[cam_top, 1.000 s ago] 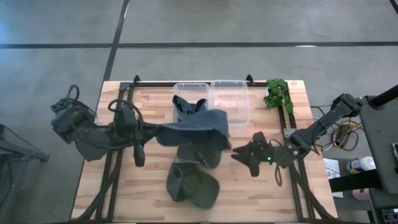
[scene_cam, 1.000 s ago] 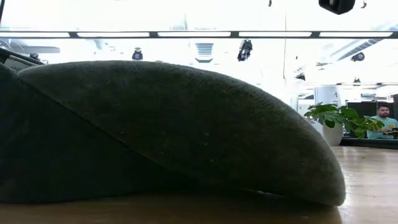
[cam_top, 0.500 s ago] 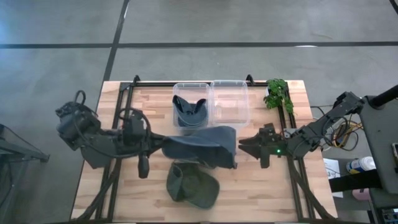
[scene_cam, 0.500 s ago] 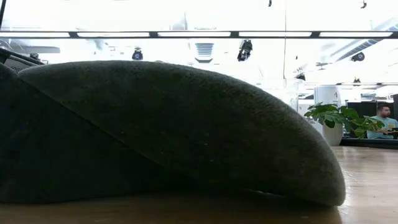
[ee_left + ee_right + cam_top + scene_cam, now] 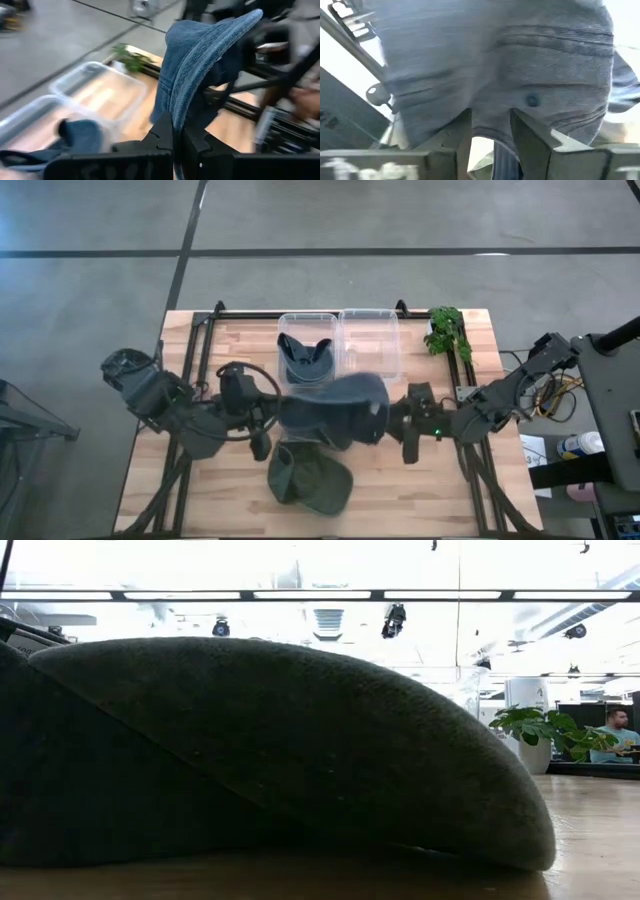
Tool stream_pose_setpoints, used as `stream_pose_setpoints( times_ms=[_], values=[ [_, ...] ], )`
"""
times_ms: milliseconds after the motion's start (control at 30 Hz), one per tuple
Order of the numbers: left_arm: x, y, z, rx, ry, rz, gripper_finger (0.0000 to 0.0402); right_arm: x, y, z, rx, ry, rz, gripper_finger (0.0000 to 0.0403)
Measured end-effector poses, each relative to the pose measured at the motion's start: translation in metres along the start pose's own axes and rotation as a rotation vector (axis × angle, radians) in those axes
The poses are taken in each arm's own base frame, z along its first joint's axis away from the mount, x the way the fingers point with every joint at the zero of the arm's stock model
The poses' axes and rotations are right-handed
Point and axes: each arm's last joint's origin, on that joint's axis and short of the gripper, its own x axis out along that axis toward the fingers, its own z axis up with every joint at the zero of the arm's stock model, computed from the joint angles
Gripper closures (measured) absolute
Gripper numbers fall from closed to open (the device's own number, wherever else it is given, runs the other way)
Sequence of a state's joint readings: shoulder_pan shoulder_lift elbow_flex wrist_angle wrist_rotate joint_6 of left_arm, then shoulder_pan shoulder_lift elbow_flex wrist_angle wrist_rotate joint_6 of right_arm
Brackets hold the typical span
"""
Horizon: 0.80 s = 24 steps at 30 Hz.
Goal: Pick & Place hat
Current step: Put the blue cap into the left transparent bin
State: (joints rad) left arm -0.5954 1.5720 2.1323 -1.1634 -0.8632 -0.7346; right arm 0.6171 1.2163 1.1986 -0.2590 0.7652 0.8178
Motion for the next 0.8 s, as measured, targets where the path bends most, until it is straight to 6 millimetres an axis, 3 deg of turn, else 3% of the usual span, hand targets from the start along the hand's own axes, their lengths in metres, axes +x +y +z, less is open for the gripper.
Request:
stream_pose_setpoints(
  times_ms=[200,367,600,800],
  values=[
    [0.0,0.01,-0.003,0.022,-0.083,0.17,0.0396,-0.017,-0.002,0.013,-0.002,0.1,-0.178,0.0302],
    [0.004,0.015,-0.001,0.017,-0.105,0.226,0.0396,-0.013,-0.001,0.009,0.04,0.127,-0.218,0.0335],
    [0.021,0.015,0.0,-0.047,-0.047,0.185,0.0396,0.021,0.009,0.015,0.05,0.022,-0.157,0.038],
    [0.032,0.008,-0.001,-0.081,0.008,0.093,0.0396,0.049,-0.006,0.032,0.026,-0.067,-0.219,0.0394]
  ],
)
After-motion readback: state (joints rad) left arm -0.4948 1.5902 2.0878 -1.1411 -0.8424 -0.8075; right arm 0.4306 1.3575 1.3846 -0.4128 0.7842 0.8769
